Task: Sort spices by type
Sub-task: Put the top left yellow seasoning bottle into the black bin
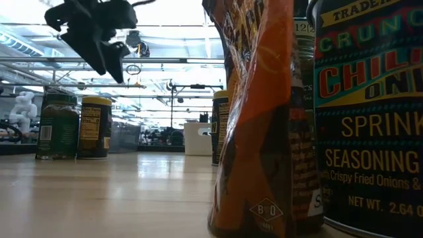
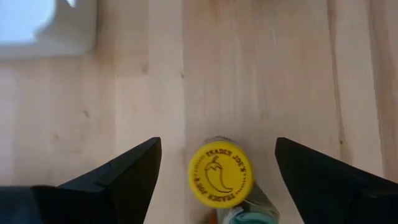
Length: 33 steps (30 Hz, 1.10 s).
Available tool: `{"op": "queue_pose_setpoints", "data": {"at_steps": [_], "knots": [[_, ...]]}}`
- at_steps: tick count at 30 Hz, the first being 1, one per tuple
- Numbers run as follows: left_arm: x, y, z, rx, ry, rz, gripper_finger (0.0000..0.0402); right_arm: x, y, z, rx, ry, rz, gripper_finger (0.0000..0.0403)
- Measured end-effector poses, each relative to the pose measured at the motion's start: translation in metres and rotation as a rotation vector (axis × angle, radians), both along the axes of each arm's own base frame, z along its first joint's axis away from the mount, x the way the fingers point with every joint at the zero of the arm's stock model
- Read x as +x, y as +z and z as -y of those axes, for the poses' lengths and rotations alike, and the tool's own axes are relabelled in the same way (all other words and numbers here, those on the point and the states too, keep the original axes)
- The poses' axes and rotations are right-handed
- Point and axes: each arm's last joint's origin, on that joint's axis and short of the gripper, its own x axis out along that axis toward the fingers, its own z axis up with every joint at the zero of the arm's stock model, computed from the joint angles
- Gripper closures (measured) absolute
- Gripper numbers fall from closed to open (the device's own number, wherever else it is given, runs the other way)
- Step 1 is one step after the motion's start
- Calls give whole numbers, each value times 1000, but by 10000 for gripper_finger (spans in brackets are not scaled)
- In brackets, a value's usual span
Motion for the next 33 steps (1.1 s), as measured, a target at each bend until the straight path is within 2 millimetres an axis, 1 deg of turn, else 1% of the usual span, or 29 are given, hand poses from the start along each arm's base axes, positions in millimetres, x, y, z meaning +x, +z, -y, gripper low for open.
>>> {"op": "queue_pose_setpoints", "data": {"at_steps": [6,8,21,33], "knots": [[9,-10,1,-94,183,-51,81,-4,-4,-3,35,-7,-50,183],[11,-13,0,-106,212,-68,81,-4,-5,-4,44,-8,-61,183],[20,-25,-2,-64,233,-133,81,-3,-5,-11,51,19,-61,183],[13,-28,-1,-54,237,-216,81,-4,-6,-15,53,31,-75,183]]}}
